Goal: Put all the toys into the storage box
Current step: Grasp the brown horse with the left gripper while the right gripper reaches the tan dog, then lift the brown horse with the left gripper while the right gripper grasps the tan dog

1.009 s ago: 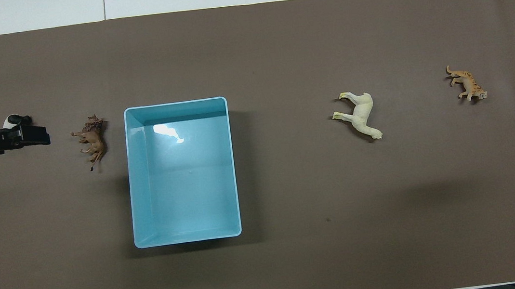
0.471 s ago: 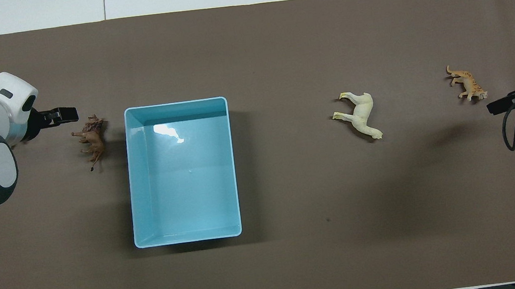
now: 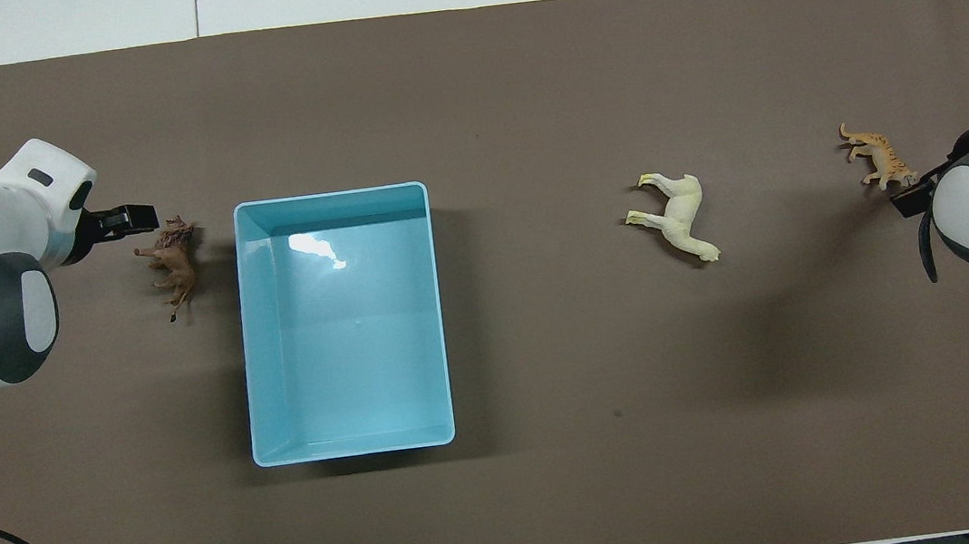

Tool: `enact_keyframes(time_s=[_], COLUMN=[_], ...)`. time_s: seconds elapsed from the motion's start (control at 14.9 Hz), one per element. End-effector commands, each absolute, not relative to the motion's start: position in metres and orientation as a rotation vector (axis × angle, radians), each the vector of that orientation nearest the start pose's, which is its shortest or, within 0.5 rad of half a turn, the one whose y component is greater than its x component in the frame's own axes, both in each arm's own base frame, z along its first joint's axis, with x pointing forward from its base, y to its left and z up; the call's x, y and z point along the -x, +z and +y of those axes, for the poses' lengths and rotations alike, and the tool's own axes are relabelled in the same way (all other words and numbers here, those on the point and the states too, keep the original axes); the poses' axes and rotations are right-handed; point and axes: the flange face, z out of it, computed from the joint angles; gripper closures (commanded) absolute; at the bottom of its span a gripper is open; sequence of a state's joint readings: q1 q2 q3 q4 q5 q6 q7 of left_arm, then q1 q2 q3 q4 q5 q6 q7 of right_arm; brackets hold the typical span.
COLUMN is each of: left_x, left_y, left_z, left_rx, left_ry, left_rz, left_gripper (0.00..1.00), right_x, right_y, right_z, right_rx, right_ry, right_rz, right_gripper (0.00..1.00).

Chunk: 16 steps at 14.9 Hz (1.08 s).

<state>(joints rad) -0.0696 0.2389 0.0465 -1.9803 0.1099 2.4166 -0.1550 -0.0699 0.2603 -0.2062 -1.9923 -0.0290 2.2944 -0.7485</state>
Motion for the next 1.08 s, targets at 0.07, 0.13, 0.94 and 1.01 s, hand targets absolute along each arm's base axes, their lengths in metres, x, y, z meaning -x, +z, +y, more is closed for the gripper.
enact_keyframes(time_s=[0.07,0.13,0.94,1.01], left_x=[-0.620,-0.620,-0.600,-0.599], left_y=[0.351,0.351,0.325,0.324], left_z=[-0.023,-0.024,-0.038,-0.036], left_rx=[3.031,3.032,3.036,3.036], left_ry=[-0.337,-0.344,-0.403,-0.400], left_rz=[-0.079,-0.069,0.081,0.079], left_gripper=[0.00,0.00,0.00,0.00], right_x=[-0.597,-0.604,-0.612,-0.612], right_y=[0.325,0.325,0.279,0.278], right_z=[-0.173,-0.172,-0.176,-0.178], right_rx=[3.092,3.092,3.034,3.036], right_ry=[-0.063,-0.079,-0.059,-0.061], right_rz=[-0.887,-0.888,-0.813,-0.811], right_gripper=[0.00,0.00,0.02,0.08])
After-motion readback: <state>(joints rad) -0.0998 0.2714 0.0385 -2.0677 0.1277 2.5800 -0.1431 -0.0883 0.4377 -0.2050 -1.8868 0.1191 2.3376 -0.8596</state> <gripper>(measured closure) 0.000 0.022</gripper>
